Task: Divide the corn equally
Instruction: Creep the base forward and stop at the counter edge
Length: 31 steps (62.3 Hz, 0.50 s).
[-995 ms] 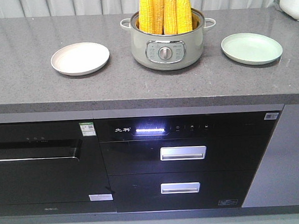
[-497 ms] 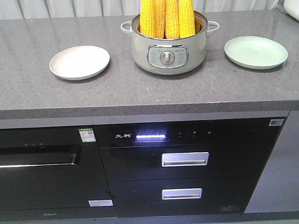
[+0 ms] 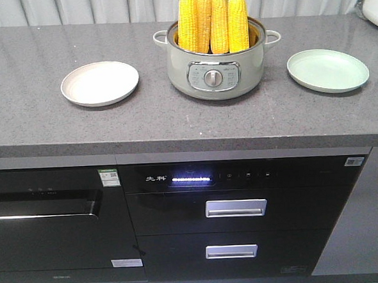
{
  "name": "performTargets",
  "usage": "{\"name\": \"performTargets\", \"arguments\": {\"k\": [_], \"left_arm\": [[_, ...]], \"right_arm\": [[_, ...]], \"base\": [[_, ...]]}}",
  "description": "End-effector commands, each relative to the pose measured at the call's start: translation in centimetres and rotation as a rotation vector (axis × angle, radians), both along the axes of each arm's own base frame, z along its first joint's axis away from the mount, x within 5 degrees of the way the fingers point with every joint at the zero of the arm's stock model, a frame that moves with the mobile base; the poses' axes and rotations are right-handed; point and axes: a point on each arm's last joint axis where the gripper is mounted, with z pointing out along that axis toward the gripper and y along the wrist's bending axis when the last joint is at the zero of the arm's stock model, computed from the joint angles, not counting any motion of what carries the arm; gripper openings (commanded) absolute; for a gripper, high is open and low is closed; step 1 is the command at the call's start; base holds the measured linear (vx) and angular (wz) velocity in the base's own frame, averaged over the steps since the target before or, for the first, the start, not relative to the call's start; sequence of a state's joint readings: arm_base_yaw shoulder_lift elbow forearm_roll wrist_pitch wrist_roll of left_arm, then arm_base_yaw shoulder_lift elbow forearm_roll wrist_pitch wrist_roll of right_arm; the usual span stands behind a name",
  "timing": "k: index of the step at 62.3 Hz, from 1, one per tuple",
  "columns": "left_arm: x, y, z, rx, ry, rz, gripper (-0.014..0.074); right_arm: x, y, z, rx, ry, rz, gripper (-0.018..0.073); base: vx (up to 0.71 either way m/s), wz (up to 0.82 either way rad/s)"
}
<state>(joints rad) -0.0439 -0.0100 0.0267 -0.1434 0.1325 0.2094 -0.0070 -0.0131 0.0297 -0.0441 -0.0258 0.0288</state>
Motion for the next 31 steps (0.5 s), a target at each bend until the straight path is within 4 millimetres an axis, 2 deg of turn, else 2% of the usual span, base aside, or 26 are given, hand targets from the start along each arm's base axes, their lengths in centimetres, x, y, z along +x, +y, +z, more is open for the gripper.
{"name": "performTargets", "arguments": {"k": [1,31], "left_arm": [[-0.09,0.09,0.59,-0.017,-0.079,0.010,-0.0006],[-0.09,0.09,0.59,-0.017,-0.079,0.010,-0.0006]], "right_arm": [[-0.07,0.01,0.41,-0.012,-0.073,-0.002,-0.0004],[-0.07,0.01,0.41,-0.012,-0.073,-0.002,-0.0004]], "base": [[0.04,0.00],[0.03,0.00]]}}
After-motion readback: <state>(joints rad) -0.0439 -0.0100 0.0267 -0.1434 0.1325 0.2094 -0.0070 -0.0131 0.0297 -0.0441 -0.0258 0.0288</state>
